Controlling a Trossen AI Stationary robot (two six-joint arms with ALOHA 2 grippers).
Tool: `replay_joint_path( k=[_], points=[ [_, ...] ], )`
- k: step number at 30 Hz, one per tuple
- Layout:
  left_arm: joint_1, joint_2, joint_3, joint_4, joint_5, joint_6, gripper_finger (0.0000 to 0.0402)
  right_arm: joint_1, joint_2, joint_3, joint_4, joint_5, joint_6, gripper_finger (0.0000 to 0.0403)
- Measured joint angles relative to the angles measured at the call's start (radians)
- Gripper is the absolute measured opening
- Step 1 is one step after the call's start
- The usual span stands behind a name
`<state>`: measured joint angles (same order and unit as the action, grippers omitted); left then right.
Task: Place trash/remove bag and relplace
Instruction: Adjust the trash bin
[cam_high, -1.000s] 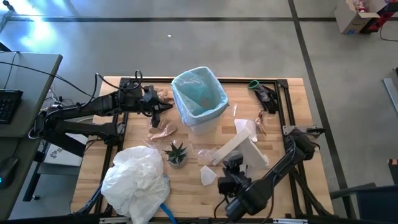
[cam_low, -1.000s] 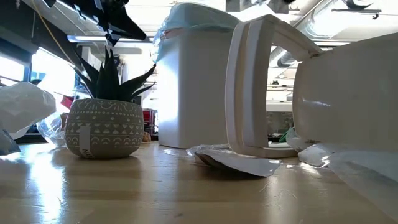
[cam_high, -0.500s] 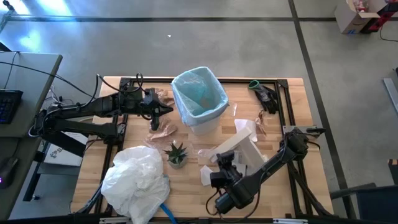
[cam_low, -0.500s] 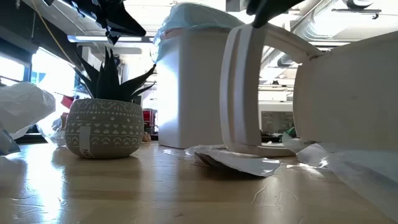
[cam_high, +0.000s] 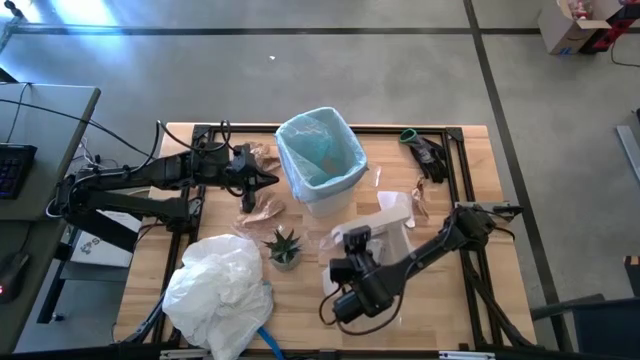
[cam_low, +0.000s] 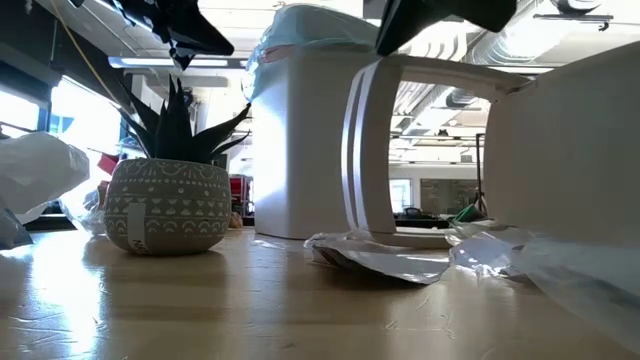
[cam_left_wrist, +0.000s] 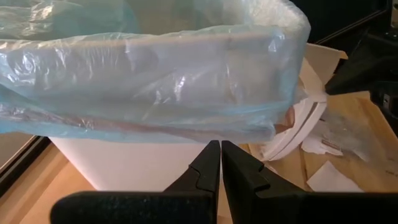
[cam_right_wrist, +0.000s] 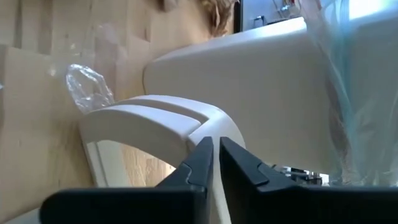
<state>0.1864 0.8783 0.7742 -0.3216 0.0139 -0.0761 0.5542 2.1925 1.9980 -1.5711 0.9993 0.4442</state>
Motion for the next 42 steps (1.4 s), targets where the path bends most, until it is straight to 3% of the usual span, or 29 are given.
replay_joint_path(
  k=[18,27,31,36,42],
  points=[
    [-0.032,0.0,0.0,-0.016,0.001,0.009,0.0,-0.03,-0.004,0.005,0.0,0.037,0.026,0.0],
    [-0.032,0.0,0.0,-0.02,0.0,0.009,0.0,-0.023,-0.008,0.142,0.001,0.126,-0.031,0.0],
    [-0.032,0.0,0.0,-0.023,0.0,0.009,0.0,-0.024,-0.011,0.194,0.001,0.011,-0.049,0.0],
    [-0.032,0.0,0.0,-0.027,0.0,0.016,0.0,-0.002,-0.011,0.182,0.0,-0.086,0.044,0.0009],
    [-0.037,0.0,0.0,-0.027,0.0,0.035,0.0,0.036,-0.011,0.106,0.0,-0.112,0.169,0.0082]
  ],
)
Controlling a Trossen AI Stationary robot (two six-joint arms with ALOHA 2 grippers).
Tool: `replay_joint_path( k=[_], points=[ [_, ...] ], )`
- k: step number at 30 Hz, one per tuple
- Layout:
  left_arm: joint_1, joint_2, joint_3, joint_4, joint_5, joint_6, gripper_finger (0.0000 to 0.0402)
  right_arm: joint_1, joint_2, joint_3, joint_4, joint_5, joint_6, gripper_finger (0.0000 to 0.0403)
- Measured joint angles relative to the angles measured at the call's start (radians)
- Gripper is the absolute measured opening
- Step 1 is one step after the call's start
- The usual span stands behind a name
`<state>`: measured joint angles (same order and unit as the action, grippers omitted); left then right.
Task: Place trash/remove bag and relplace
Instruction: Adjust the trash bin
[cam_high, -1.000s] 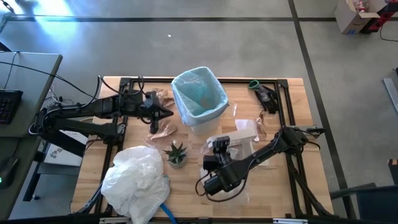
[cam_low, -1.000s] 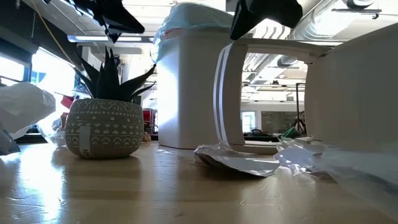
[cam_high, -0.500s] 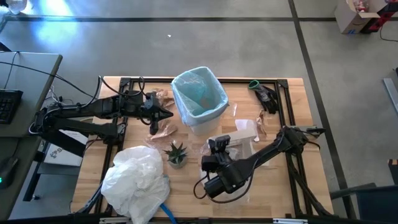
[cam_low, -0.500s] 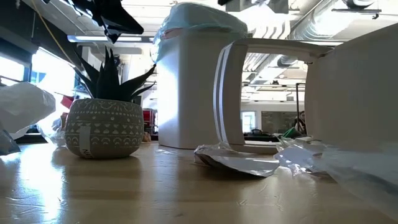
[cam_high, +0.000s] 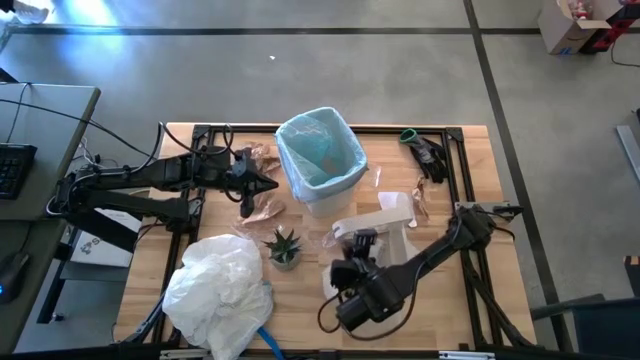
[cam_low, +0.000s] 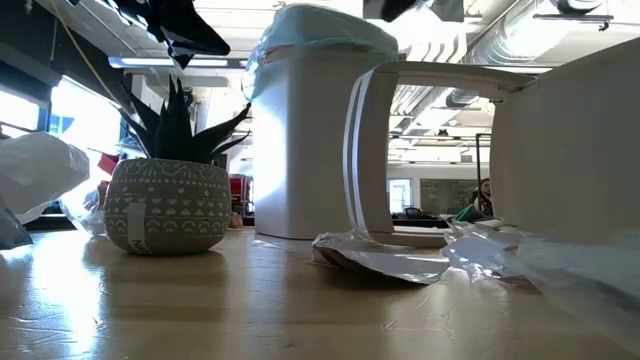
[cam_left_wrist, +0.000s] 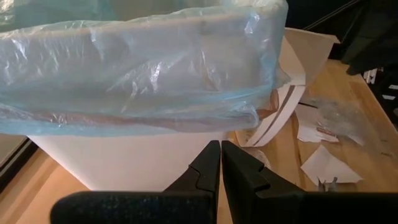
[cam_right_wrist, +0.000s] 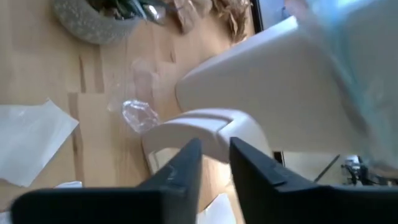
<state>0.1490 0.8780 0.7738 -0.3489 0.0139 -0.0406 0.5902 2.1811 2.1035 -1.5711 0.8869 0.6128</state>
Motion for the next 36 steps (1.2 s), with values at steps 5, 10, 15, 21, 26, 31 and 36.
replay_joint_path(
  k=[5,10,15,21,26,31,36],
  points=[
    [0.0,0.0,0.0,0.001,0.0,0.017,0.0,0.002,0.0,-0.077,0.0,0.021,0.038,0.0162],
    [0.0,0.0,0.0,0.001,0.0,0.025,0.0,-0.011,0.001,-0.132,0.0,0.02,0.078,0.02],
    [0.0,0.0,0.0,-0.007,0.0,0.03,0.0,-0.015,0.001,-0.159,0.0,0.049,0.075,0.0203],
    [0.0,0.0,0.0,-0.007,0.0,0.038,0.0,-0.04,0.001,-0.195,0.0,0.033,0.013,0.0203],
    [0.0,0.0,0.0,-0.003,0.0,0.038,0.0,-0.061,0.001,-0.259,0.0,0.028,-0.02,0.0203],
    [0.0,0.0,0.0,-0.006,0.0,0.036,0.0,-0.077,0.002,-0.313,0.0,0.092,-0.029,0.0203],
    [0.0,0.0,0.0,-0.005,0.0,0.034,0.0,-0.086,0.002,-0.319,0.0,0.206,-0.03,0.0194]
  ],
)
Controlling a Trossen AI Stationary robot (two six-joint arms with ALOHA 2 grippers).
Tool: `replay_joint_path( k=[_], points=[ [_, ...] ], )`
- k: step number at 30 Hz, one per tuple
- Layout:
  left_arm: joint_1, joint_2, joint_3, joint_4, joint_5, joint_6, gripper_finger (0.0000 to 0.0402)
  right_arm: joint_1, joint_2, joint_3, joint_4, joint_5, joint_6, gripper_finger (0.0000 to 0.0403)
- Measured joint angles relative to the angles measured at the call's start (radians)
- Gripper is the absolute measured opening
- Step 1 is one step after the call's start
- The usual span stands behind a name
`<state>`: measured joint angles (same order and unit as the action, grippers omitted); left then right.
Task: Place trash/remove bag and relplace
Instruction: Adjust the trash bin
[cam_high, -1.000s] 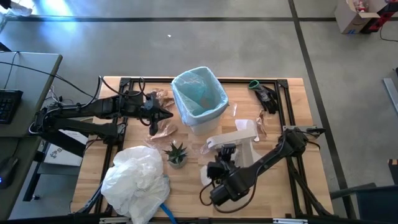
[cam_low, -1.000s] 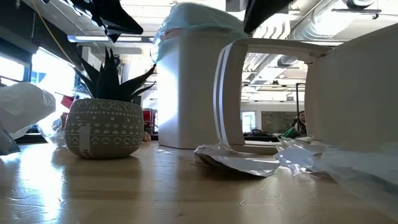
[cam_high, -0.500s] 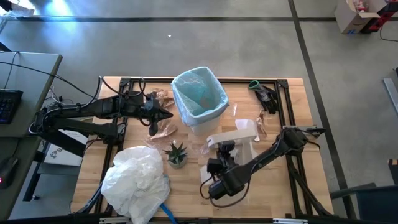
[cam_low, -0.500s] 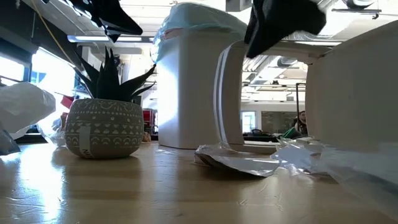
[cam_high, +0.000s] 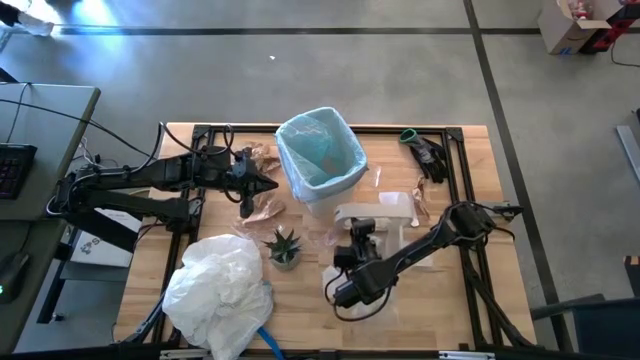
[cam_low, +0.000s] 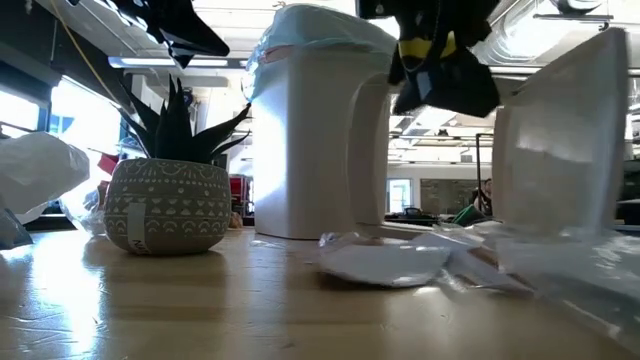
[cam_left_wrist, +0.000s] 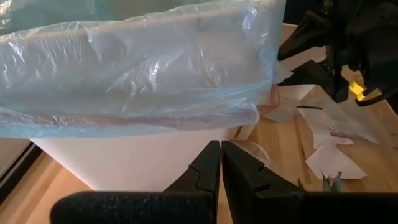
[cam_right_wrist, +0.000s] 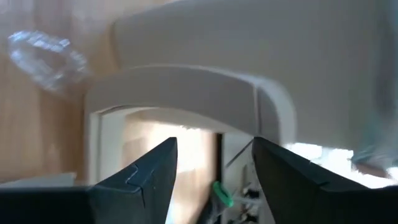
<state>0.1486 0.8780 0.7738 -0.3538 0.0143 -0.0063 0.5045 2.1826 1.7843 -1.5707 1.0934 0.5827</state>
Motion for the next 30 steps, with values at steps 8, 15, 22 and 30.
replay_joint_path(
  k=[8,15,22,30],
  points=[
    [0.0,0.0,0.0,0.0,0.0,-0.002,0.0,-0.043,0.0,0.002,-0.001,0.054,0.005,0.0177],
    [0.0,0.0,0.0,-0.002,0.001,-0.008,0.0,-0.036,0.0,0.002,0.0,0.109,0.002,0.0177],
    [0.0,0.0,0.0,-0.001,0.001,0.0,0.0,-0.036,0.0,0.002,0.0,0.137,-0.007,0.0177],
    [-0.001,0.0,0.0,-0.001,0.006,0.009,0.0,-0.105,0.0,0.002,0.0,0.137,-0.016,0.0177]
  ],
)
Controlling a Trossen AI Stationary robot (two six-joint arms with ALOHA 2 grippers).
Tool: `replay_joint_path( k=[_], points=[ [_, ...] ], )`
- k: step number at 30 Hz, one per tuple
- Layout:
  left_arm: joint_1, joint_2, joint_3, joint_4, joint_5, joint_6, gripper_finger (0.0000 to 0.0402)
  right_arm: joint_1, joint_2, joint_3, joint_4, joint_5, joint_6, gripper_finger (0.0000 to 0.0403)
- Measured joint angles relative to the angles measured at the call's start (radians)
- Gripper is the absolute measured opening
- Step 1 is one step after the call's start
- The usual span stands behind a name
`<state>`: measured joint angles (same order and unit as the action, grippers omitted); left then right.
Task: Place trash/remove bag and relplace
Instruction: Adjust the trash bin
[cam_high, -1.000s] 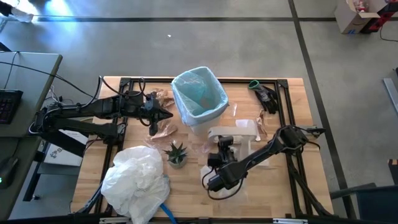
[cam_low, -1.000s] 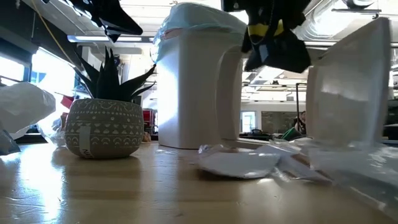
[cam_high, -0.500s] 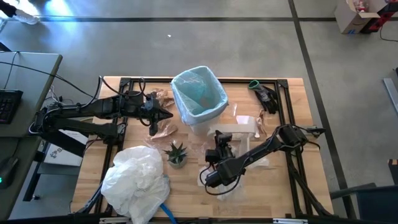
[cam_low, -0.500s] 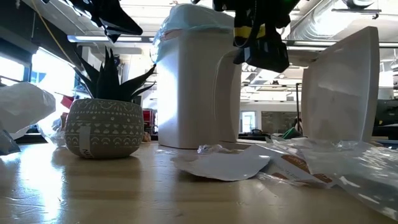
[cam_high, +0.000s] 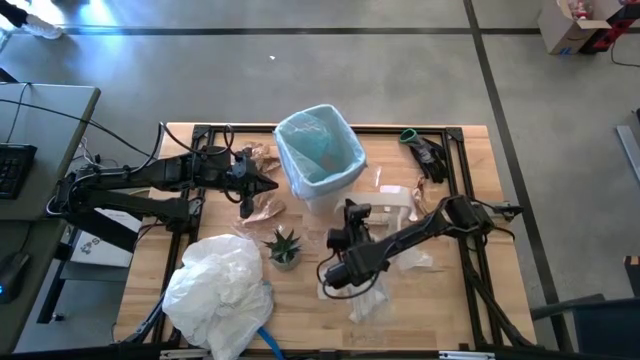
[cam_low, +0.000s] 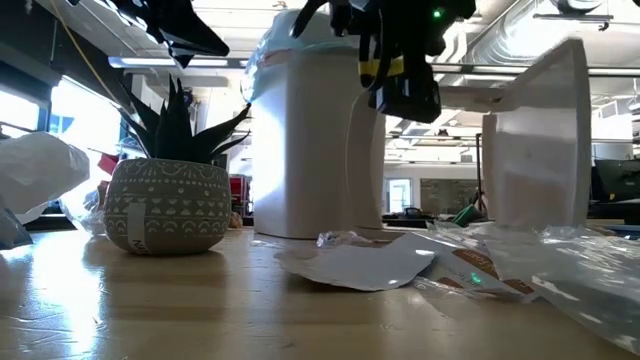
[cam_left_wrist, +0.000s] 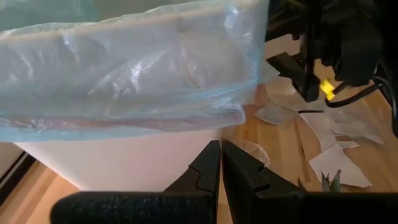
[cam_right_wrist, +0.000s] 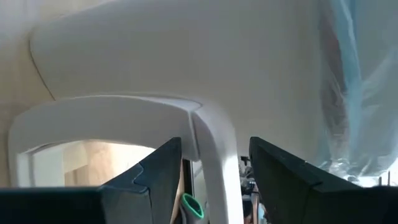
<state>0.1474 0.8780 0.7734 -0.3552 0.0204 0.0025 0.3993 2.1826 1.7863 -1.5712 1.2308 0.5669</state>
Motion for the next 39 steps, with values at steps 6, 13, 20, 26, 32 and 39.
replay_joint_path(
  k=[6,13,20,26,32,39],
  points=[
    [0.0,0.0,0.0,0.0,0.001,0.002,0.0,-0.04,0.0,0.0,0.0,0.017,-0.005,0.0177],
    [0.0,0.0,0.0,0.0,0.001,0.002,0.0,-0.059,0.0,0.0,0.0,0.016,0.071,0.0152],
    [0.0,0.0,0.0,0.001,0.002,0.002,0.0,-0.035,0.0,0.0,-0.001,-0.039,0.107,0.0014],
    [0.0,0.0,0.0,0.003,0.0,0.002,0.0,0.004,0.0,0.041,0.0,-0.066,0.149,0.0001],
    [0.0,0.0,0.0,0.014,-0.001,0.002,0.0,0.063,0.0,0.172,0.001,-0.061,0.105,0.0],
    [0.0,0.001,0.0,0.017,-0.002,-0.009,0.0,0.123,0.0,0.335,0.001,-0.067,0.062,0.0]
  ],
)
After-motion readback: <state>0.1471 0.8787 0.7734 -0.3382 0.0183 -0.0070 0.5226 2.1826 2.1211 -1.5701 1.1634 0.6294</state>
